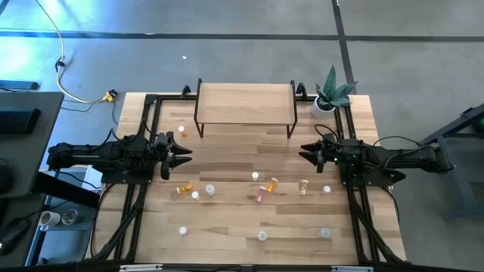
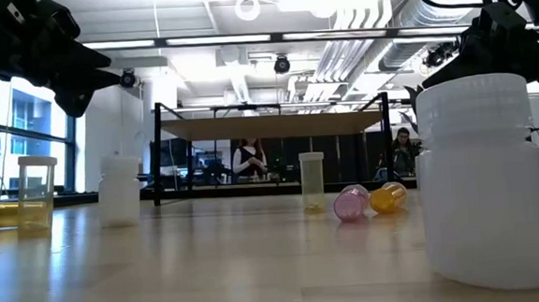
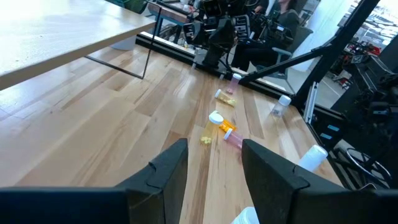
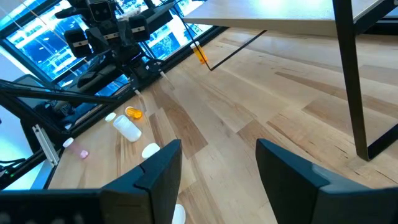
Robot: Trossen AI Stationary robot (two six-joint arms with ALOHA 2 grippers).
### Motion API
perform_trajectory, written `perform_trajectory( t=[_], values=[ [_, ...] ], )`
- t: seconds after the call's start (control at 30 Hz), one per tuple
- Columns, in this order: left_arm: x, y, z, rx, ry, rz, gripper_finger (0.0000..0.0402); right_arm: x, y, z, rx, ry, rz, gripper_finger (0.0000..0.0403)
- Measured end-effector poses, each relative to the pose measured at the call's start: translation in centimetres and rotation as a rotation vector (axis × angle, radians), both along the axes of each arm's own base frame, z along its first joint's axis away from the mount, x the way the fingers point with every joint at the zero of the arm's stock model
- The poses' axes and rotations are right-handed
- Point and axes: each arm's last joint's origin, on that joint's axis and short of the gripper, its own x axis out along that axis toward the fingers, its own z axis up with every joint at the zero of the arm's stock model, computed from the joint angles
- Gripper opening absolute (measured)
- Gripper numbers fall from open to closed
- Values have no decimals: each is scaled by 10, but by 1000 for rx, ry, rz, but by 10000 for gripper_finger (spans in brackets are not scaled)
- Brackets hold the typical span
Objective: Pick and place medicine bottles onto shelf by color
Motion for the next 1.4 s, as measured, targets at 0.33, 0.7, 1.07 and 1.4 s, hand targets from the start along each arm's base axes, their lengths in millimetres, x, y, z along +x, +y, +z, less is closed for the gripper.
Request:
perform_trajectory(
  t=[0.33,0.7,1.07,1.4],
  values=[
    [0,0,0,0,0,0,142,0,0,0,0,0,1,197],
    [0,0,0,0,0,0,142,0,0,0,0,0,0,197],
    [0,0,0,0,0,0,142,0,0,0,0,0,1,197],
    [0,0,0,0,0,0,142,0,-1,-1,2,4,-26,197]
  ],
)
